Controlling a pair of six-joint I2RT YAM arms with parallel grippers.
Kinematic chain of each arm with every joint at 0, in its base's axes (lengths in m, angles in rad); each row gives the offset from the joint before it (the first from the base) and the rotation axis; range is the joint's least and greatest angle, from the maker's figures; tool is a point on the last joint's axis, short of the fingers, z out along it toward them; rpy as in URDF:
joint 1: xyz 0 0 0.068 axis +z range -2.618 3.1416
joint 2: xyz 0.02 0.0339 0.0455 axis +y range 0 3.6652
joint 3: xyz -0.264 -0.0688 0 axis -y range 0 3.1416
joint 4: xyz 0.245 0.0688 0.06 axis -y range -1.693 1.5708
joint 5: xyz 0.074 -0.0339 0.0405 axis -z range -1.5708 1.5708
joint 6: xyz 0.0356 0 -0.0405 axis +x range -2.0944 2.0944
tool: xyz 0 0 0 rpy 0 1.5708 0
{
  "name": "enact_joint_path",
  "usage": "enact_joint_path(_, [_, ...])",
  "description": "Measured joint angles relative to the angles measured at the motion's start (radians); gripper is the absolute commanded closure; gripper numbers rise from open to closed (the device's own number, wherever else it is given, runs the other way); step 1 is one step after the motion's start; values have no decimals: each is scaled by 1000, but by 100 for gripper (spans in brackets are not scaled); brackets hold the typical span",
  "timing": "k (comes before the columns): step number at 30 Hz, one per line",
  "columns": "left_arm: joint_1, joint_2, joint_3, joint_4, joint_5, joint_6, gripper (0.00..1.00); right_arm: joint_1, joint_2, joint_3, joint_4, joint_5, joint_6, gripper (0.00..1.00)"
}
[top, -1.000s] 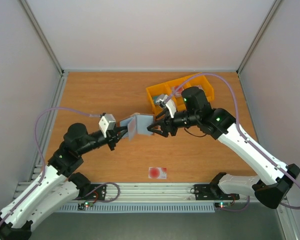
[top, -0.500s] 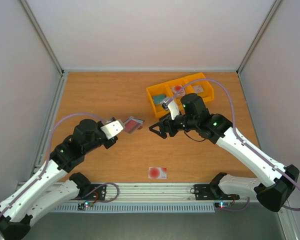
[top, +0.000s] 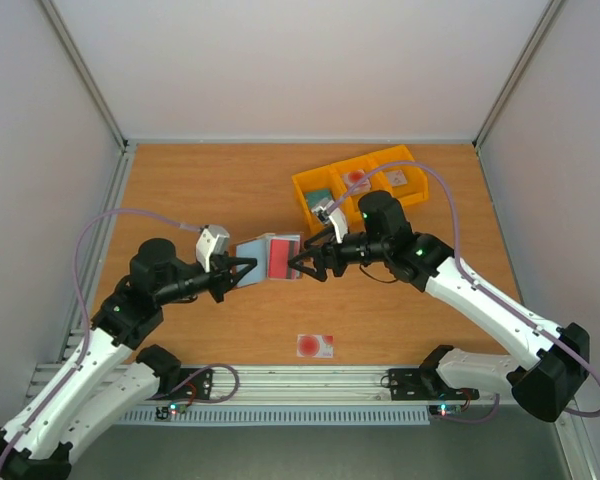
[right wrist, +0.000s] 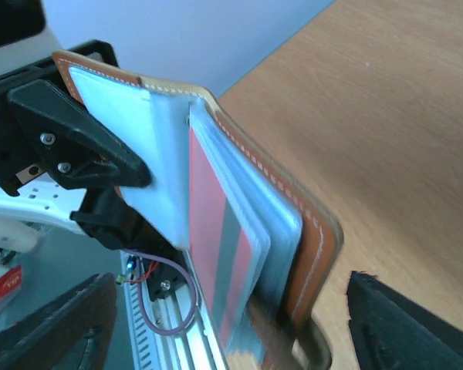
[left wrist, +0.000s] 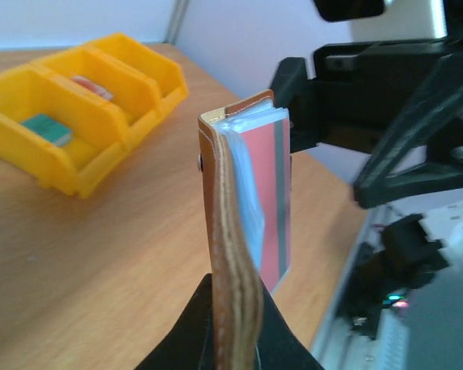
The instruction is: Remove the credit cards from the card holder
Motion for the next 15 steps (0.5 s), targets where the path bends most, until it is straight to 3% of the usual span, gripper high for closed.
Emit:
enact_joint_path(3, [2, 0, -16, 58, 77, -77, 100, 0, 2, -1, 27, -33, 5, 44])
enact_joint_path(7, [7, -4, -40, 156, 174, -168, 100, 0, 4, -7, 55, -85, 3, 91])
enact_joint_path(8, [11, -5, -44, 171, 185, -187, 100, 0, 4, -13, 70, -110, 6, 98])
enact_joint_path(10, [23, -7, -57, 198, 208, -233, 100, 0, -1, -26, 100, -161, 9, 99])
enact_joint_path(11, [28, -6, -64, 207, 217, -255, 93, -1, -8, -34, 109, -176, 12, 99])
enact_joint_path(13, [35, -7, -71, 217, 222, -292, 59, -6, -26, -48, 117, -197, 14, 99])
enact_joint_path(15, [34, -9, -71, 212, 182, -309, 46, -6, -36, -51, 114, -203, 14, 99])
